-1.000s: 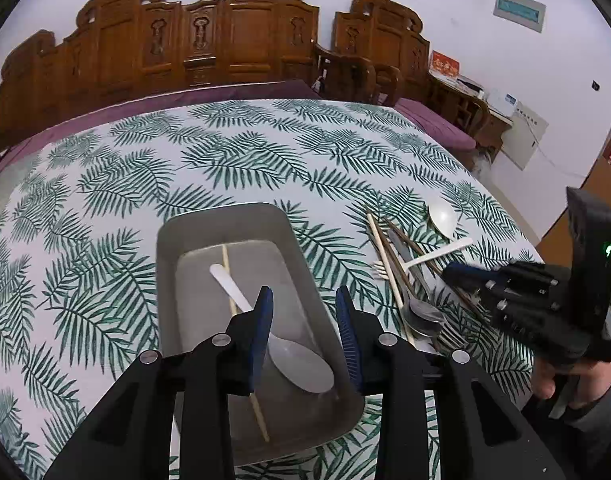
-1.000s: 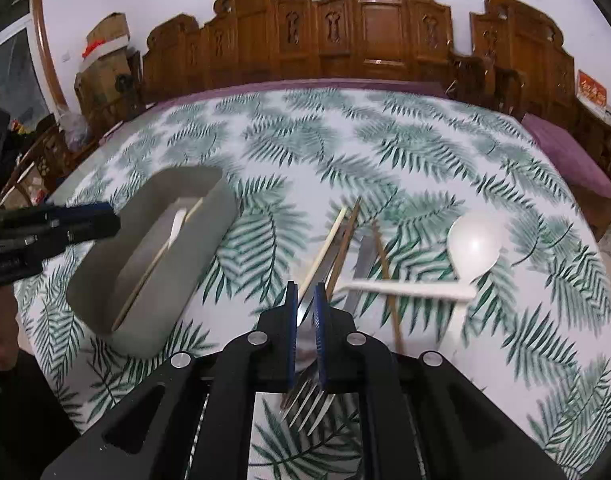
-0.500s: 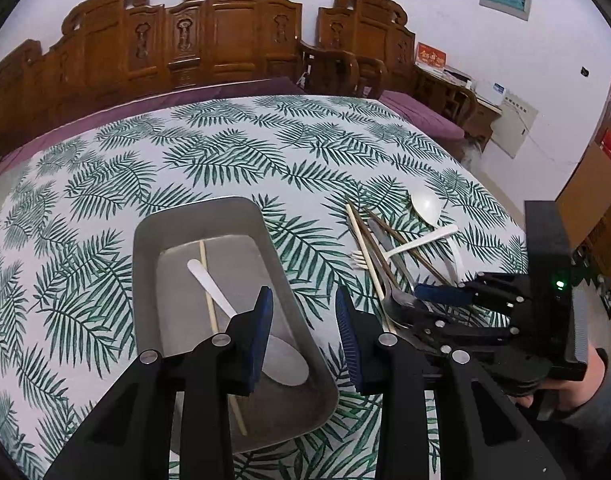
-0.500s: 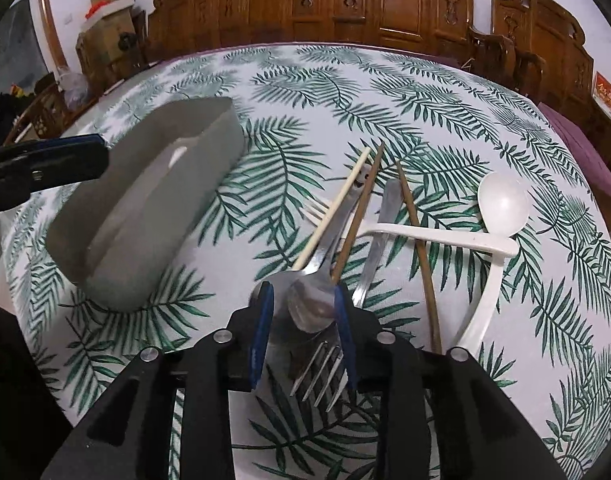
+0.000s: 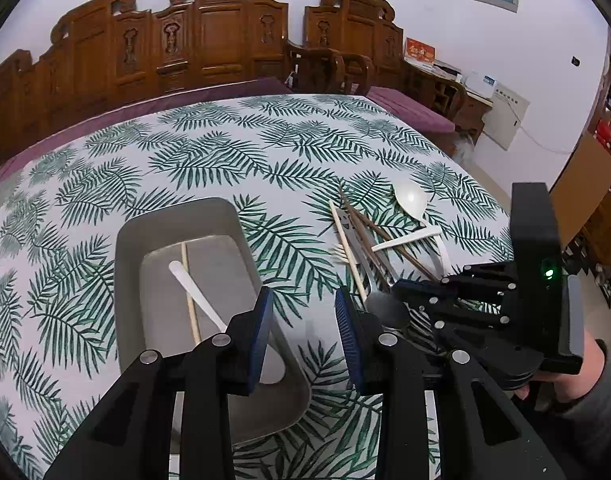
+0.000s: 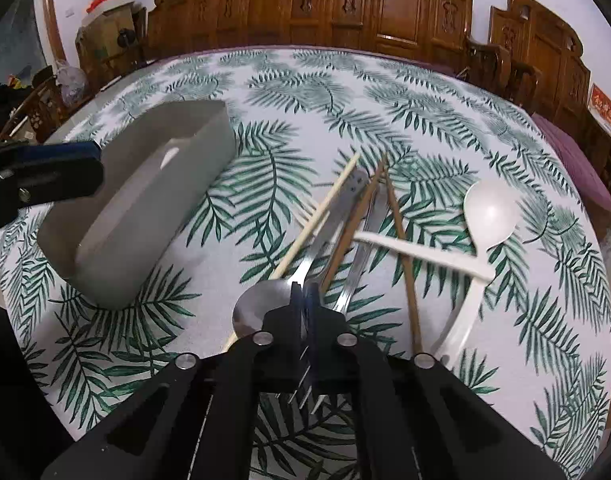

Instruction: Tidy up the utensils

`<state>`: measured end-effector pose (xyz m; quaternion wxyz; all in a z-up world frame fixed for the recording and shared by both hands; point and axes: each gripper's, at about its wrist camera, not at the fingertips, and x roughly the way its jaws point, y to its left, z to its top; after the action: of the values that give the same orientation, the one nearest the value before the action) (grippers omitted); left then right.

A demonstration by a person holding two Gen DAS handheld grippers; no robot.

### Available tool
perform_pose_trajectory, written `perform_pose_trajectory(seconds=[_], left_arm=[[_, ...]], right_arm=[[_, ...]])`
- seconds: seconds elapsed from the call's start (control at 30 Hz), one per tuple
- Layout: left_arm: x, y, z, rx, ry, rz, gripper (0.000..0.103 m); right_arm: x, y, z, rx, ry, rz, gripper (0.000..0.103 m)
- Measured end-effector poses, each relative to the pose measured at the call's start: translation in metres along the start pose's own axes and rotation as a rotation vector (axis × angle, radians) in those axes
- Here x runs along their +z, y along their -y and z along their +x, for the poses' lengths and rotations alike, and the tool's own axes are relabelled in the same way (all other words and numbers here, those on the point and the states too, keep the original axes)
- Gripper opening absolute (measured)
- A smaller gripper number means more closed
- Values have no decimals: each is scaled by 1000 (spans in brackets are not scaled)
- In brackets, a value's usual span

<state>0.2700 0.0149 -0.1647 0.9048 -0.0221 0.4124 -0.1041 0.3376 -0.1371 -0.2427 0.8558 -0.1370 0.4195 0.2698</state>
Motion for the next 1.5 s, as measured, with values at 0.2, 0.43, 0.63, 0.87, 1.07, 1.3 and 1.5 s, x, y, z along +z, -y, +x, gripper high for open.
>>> perform_pose_trajectory(seconds=[0.2,0.43,0.63,0.87,1.07,1.3,1.5], left_arm=[[-3,15,8,-9,-13,12,30],[-7,37,15,-26,-16,35,30],[-9,51,27,-18,-33,55,30],[2,56,54,-13,-81,68,30],[10,62,86,2,-146,84,26],[13,59,115,26,-225,44,12],[19,56,126,25,-245,23,12]], right_arm=[[1,12,-21,14,63,31,2],[2,41,-52,48,174,98,2],[-1,58,-55,46,188,125,2],[2,69,-48,60,185,142,2],[1,75,-48,83,191,162,2],[1,75,-47,95,190,162,2],[3,73,-45,106,189,161,2]])
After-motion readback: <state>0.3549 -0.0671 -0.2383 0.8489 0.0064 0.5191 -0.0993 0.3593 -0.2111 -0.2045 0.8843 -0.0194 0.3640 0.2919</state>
